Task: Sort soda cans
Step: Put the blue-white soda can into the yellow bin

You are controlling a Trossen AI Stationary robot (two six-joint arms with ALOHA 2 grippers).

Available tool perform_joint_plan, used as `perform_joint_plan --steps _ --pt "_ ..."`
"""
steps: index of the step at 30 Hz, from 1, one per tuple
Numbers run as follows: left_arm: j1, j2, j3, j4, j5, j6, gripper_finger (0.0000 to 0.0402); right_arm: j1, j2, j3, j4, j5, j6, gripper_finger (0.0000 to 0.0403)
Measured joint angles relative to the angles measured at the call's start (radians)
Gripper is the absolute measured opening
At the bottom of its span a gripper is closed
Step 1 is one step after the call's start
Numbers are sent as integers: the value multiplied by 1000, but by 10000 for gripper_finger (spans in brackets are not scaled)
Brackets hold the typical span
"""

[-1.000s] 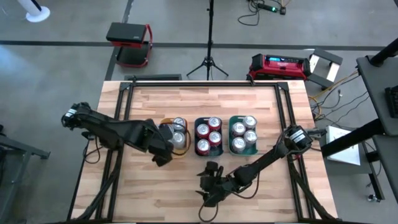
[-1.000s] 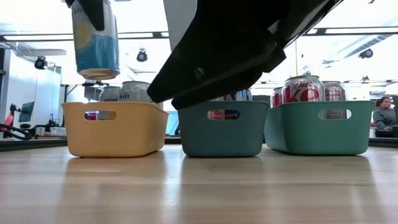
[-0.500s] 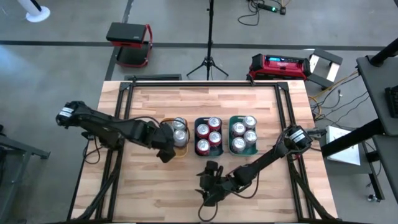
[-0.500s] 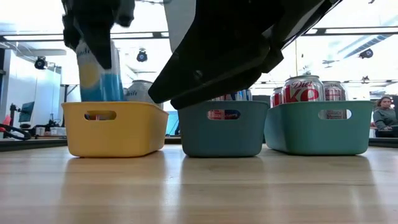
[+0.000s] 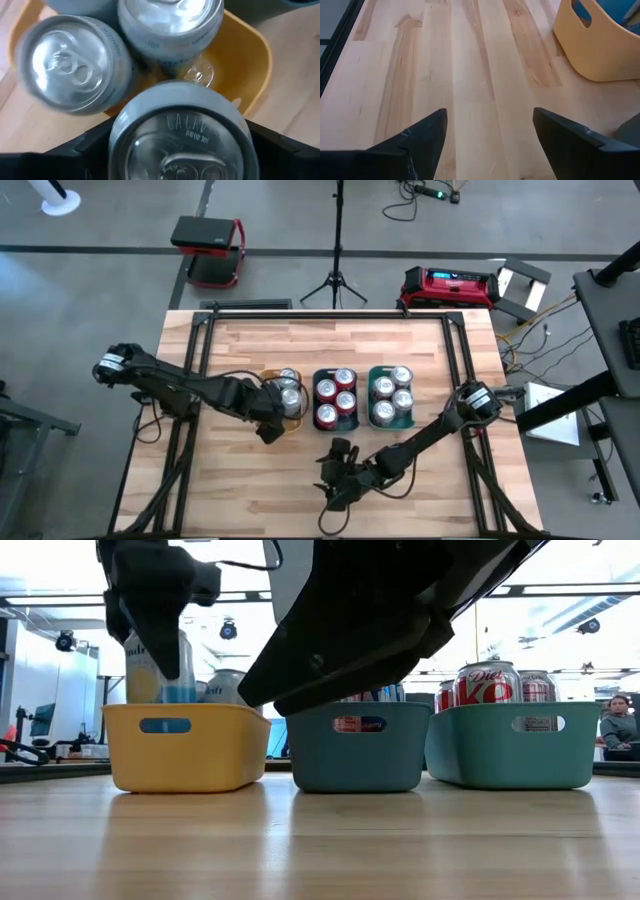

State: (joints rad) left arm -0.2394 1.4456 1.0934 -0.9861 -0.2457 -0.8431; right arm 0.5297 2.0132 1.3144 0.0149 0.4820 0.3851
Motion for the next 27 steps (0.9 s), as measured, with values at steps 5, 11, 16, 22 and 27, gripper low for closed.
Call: perform_joint_plan --steps 5,11,16,22,27 --pt "2 66 1 16 15 23 333 0 0 0 0 0 1 301" --pt "2 100 28 7 21 82 333 0 0 0 -1 -1 7 310" --pt "2 99 73 -20 23 101 333 0 0 0 -2 -1 6 308" --pt "2 96 168 -93 17 121 336 0 0 0 -2 -2 6 298" --pt "0 96 256 -208 16 128 353 0 0 0 -3 -2 6 300"
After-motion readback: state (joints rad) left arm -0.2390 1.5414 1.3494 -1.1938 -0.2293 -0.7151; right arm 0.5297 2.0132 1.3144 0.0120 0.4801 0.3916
